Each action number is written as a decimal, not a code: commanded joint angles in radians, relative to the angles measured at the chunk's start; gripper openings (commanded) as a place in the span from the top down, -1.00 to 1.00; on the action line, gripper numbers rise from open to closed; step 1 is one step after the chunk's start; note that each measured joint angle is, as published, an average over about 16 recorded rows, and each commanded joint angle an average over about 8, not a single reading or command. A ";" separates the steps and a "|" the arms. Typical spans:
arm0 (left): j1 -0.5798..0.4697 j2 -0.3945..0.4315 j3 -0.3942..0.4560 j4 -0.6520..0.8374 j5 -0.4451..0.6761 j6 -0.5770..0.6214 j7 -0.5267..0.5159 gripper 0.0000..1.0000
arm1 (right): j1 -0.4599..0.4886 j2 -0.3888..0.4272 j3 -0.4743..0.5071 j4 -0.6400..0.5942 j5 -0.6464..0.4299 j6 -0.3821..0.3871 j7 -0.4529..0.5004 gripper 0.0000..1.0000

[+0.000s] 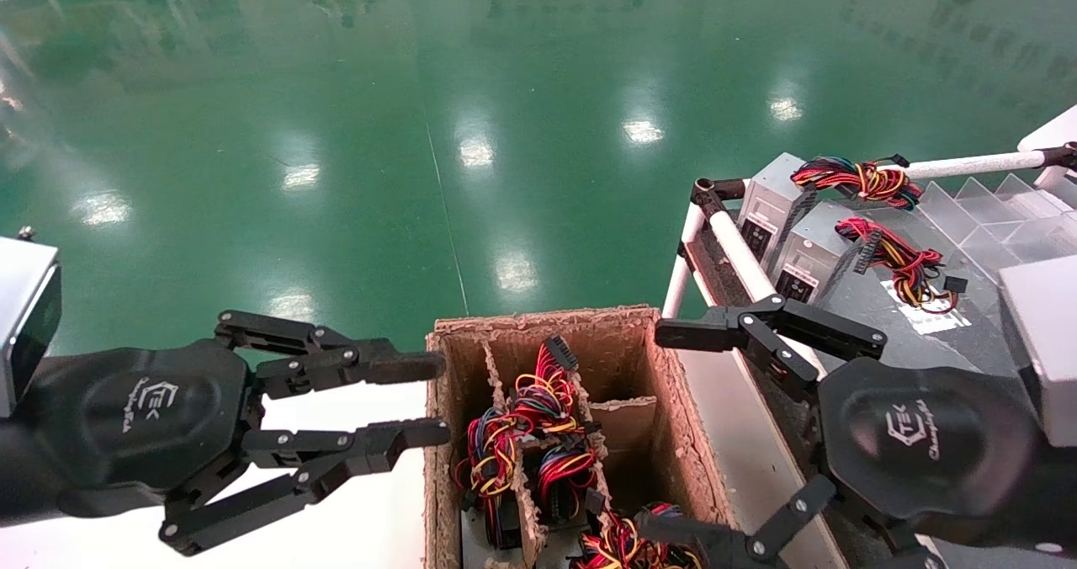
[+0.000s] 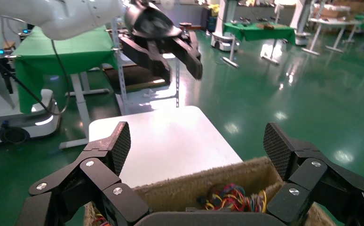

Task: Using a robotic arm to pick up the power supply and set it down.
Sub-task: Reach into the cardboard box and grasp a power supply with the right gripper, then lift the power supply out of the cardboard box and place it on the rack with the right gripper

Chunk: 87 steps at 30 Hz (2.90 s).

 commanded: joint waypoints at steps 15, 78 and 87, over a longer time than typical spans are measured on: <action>0.000 0.000 0.001 0.000 0.000 0.000 0.000 -1.00 | 0.126 -0.028 -0.164 -0.108 -0.321 0.003 0.130 -0.23; -0.001 -0.001 0.003 0.000 -0.002 -0.001 0.001 -1.00 | 0.183 -0.107 -0.307 -0.263 -0.267 -0.063 0.009 1.00; -0.001 -0.001 0.003 0.000 -0.002 -0.001 0.002 -1.00 | 0.214 -0.101 -0.261 -0.204 -0.159 -0.067 0.036 1.00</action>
